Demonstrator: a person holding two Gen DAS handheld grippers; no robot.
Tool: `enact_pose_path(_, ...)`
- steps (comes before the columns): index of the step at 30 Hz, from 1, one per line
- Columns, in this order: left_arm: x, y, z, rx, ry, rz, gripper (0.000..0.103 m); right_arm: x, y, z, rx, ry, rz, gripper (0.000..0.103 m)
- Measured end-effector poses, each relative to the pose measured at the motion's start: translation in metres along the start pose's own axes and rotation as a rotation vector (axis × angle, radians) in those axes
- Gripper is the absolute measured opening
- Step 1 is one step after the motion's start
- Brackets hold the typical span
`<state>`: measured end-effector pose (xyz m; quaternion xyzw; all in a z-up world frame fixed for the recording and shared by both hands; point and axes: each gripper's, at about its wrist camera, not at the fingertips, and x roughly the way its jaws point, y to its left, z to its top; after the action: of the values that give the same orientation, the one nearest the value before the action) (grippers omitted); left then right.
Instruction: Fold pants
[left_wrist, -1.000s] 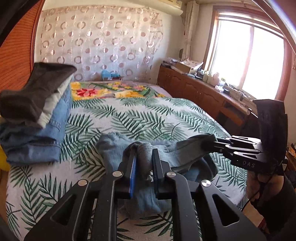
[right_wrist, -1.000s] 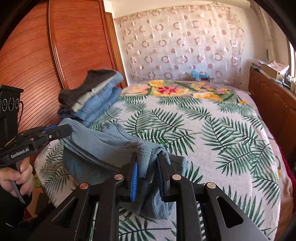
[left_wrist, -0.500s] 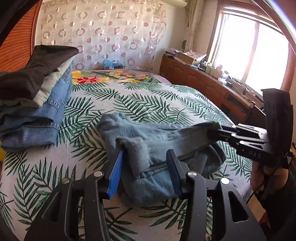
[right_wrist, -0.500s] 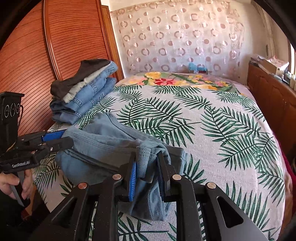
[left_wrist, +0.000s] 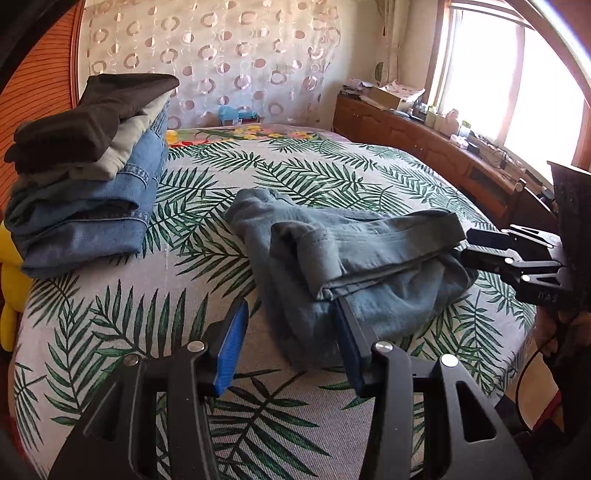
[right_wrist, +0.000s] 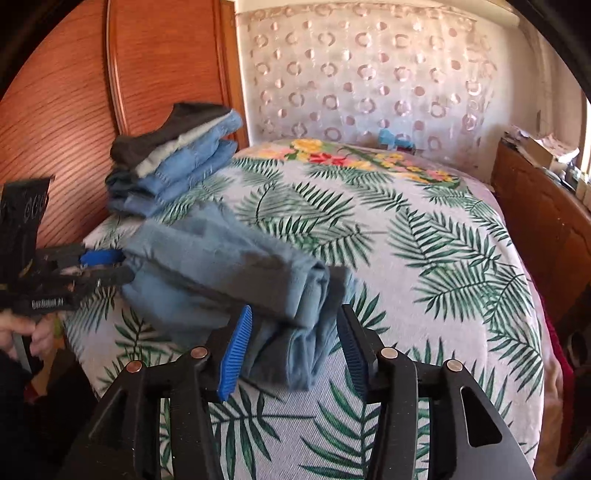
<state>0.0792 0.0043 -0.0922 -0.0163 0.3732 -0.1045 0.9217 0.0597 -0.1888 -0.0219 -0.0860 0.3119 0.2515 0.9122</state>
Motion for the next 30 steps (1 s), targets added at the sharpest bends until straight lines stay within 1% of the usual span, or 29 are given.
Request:
enact_pose_path(5, 0.002, -0.001, 0.001, 0.035, 0.013, 0.029, 0.048, 0.015, 0.001, 0.001, 0.001, 0.062, -0.042, 0.050)
enact_pose_path(12, 0.008, 0.006, 0.007, 0.026, 0.023, 0.044, 0.048, 0.040, -0.004, 0.017, 0.006, 0.114, -0.055, 0.050)
enact_pose_path(14, 0.010, 0.007, 0.011, 0.031, 0.020, 0.052, 0.048, 0.044, -0.004, 0.020, 0.007, 0.117, -0.053, 0.050)
enact_pose_path(21, 0.020, 0.013, 0.032, 0.026, 0.004, 0.055, 0.048, 0.053, -0.006, 0.039, -0.015, 0.087, -0.100, 0.050)
enact_pose_path(26, 0.028, 0.016, 0.047, -0.003, -0.007, 0.038, 0.048, 0.057, -0.020, 0.054, 0.041, 0.044, -0.125, 0.050)
enact_pose_path(30, 0.037, 0.019, 0.054, -0.008, -0.011, 0.065, 0.048, 0.051, -0.031, 0.061, 0.097, -0.006, -0.151, 0.050)
